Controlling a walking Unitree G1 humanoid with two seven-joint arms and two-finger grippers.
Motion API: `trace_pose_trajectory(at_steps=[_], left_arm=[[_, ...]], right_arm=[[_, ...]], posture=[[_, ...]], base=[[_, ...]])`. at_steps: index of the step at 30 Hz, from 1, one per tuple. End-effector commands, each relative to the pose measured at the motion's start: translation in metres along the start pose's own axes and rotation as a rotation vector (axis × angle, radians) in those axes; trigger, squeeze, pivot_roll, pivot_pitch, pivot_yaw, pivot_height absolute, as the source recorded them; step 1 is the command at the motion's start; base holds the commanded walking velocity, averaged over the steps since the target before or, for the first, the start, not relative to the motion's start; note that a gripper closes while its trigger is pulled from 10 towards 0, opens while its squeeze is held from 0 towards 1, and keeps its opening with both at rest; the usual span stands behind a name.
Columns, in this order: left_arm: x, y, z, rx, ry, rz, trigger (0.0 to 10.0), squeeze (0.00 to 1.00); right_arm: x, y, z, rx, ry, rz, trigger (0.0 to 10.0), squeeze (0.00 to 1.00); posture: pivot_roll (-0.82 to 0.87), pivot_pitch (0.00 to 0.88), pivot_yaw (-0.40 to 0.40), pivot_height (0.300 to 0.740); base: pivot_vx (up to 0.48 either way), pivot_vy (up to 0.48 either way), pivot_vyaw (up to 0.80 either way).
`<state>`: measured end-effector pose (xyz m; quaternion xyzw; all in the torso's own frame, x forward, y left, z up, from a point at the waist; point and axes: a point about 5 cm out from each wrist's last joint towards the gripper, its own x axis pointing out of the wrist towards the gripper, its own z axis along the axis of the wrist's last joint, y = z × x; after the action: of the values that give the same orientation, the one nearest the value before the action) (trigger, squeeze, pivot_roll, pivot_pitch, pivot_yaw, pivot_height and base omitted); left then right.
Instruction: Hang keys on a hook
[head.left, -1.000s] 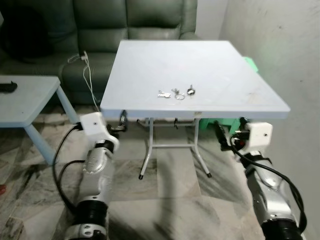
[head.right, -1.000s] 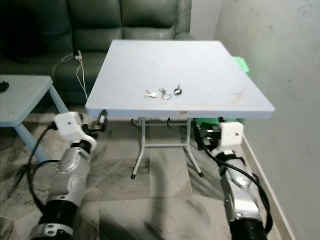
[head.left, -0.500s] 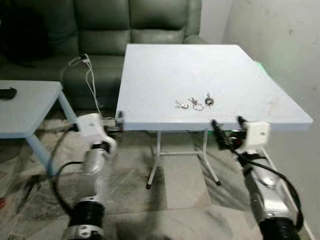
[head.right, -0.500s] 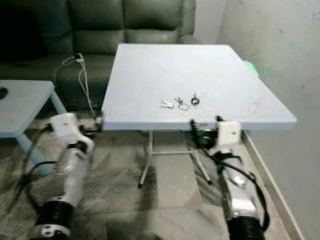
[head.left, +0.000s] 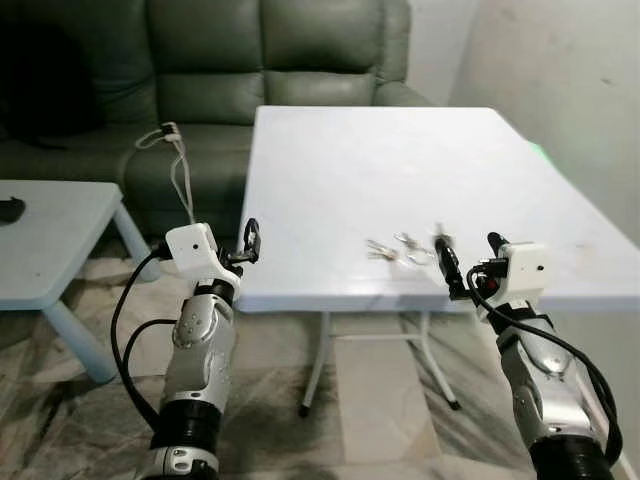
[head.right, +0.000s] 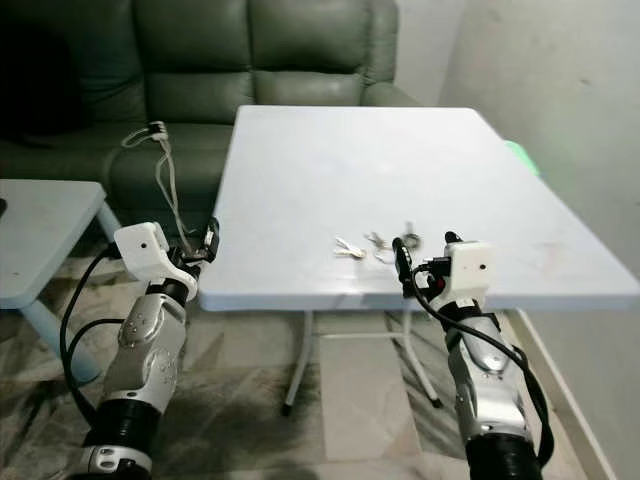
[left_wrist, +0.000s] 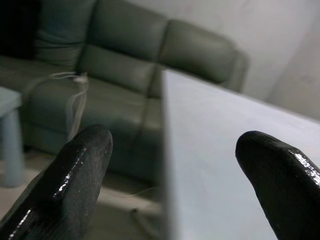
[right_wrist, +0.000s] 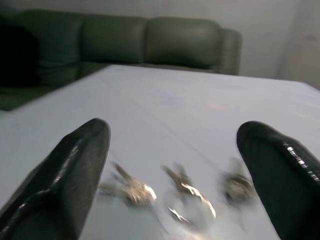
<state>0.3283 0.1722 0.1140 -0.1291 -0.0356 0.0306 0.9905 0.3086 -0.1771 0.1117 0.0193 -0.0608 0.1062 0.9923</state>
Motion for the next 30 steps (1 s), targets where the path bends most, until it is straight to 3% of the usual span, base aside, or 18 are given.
trace_pose_trajectory(at_steps=[1,8,14,30], left_arm=[[0.002,-0.014,-0.001,-0.014,0.010,-0.028,10.0,0.00],[0.001,-0.017,-0.001,0.006,0.002,-0.043,10.0,0.00],[-0.001,-0.027,0.001,0.112,0.002,-0.136,10.0,0.00],[-0.016,-0.076,0.000,0.131,0.012,-0.392,10.0,0.00]], right_arm=[[-0.003,-0.013,0.001,-0.016,0.006,-0.031,10.0,0.00],[-0.003,-0.011,0.001,-0.015,0.006,-0.028,10.0,0.00],[-0.002,-0.011,0.001,-0.015,0.010,-0.027,10.0,0.00],[-0.001,-0.006,0.000,-0.013,0.027,-0.015,10.0,0.00]], posture=[[-0.03,0.000,-0.053,0.740],[-0.03,0.000,-0.052,0.740],[-0.03,0.000,-0.053,0.740],[-0.02,0.008,-0.048,0.740]], base=[[0.000,0.000,0.00],[0.000,0.000,0.00],[0.000,0.000,0.00],[0.000,0.000,0.00]])
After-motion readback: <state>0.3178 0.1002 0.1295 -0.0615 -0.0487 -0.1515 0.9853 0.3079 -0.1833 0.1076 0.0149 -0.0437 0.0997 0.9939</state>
